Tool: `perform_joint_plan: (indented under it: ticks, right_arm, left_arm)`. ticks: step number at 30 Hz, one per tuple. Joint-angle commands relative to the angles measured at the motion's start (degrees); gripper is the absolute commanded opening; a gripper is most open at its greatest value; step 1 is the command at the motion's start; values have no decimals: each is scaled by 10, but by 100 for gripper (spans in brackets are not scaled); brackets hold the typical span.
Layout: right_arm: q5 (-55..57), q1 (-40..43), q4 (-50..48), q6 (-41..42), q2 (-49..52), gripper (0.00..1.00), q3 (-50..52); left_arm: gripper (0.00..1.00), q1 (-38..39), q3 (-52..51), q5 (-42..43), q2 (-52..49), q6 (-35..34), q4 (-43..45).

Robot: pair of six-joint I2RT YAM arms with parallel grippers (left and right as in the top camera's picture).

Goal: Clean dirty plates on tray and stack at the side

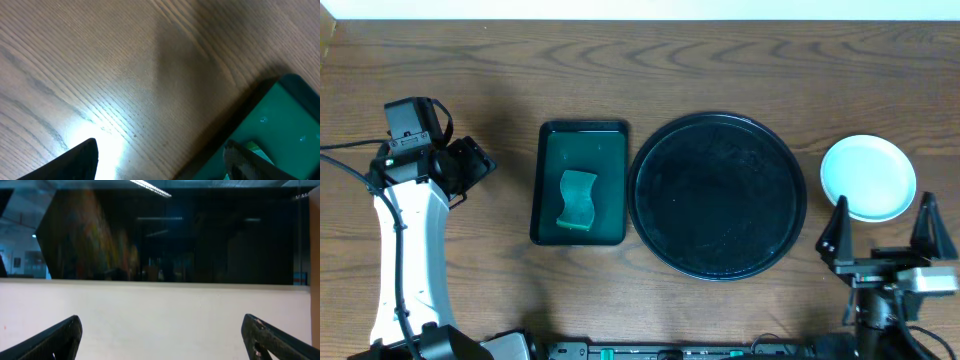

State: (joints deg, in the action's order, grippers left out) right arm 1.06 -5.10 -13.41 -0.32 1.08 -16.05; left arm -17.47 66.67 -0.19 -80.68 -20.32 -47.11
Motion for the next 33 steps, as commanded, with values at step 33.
perform_joint_plan:
  ticks: [33]
  right_arm:
    - [-9,69,177,7,-8,99,158]
  left_arm:
    - [80,-2,9,-3,2,-1,-2]
